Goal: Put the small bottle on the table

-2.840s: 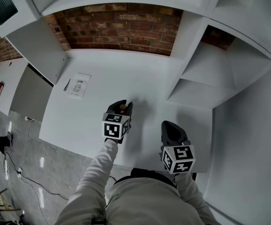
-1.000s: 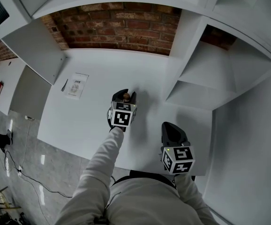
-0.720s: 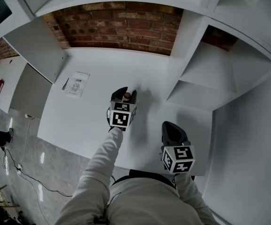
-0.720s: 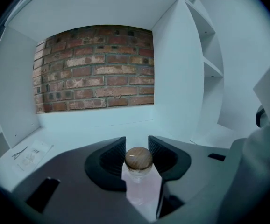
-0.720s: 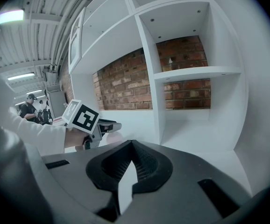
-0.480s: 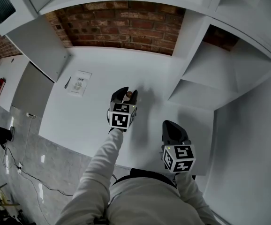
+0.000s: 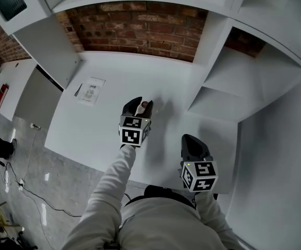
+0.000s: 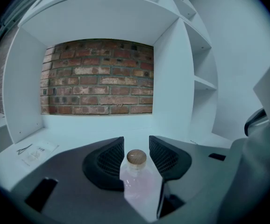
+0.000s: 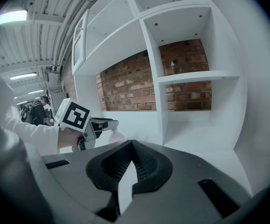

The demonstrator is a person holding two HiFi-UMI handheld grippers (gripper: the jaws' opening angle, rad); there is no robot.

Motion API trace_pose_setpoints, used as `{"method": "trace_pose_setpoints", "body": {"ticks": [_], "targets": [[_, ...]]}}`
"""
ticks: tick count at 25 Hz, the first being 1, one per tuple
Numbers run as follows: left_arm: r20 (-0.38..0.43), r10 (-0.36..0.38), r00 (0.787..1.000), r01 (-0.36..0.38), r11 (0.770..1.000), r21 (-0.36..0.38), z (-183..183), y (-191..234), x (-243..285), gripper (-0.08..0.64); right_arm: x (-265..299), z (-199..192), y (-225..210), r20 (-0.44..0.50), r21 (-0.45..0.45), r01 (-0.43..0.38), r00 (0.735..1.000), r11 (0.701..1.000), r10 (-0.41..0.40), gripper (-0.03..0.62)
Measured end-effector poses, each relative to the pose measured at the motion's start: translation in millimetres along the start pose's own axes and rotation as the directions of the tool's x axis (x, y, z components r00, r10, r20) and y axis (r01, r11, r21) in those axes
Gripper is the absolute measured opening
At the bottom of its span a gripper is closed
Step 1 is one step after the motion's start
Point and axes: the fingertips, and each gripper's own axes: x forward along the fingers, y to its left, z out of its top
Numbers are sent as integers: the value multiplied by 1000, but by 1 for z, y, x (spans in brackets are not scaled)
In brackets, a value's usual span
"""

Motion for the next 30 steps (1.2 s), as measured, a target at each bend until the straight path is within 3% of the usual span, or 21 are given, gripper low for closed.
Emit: {"method": "trace_pose_setpoints", "body": {"ticks": [8, 17, 30], "targets": [[55, 16, 998, -12, 998, -57, 2, 6, -40, 158, -2, 1, 13, 13, -14, -27, 1000, 1000, 27, 28], [58, 25, 998, -17, 992, -121, -14, 7, -86, 74, -12, 1, 33, 23, -34, -50, 998, 998, 51, 28], [58, 21, 998, -9, 979, -206, -37, -2, -147, 34, -32, -8, 61, 33, -46, -50, 998, 998, 52, 28]]}}
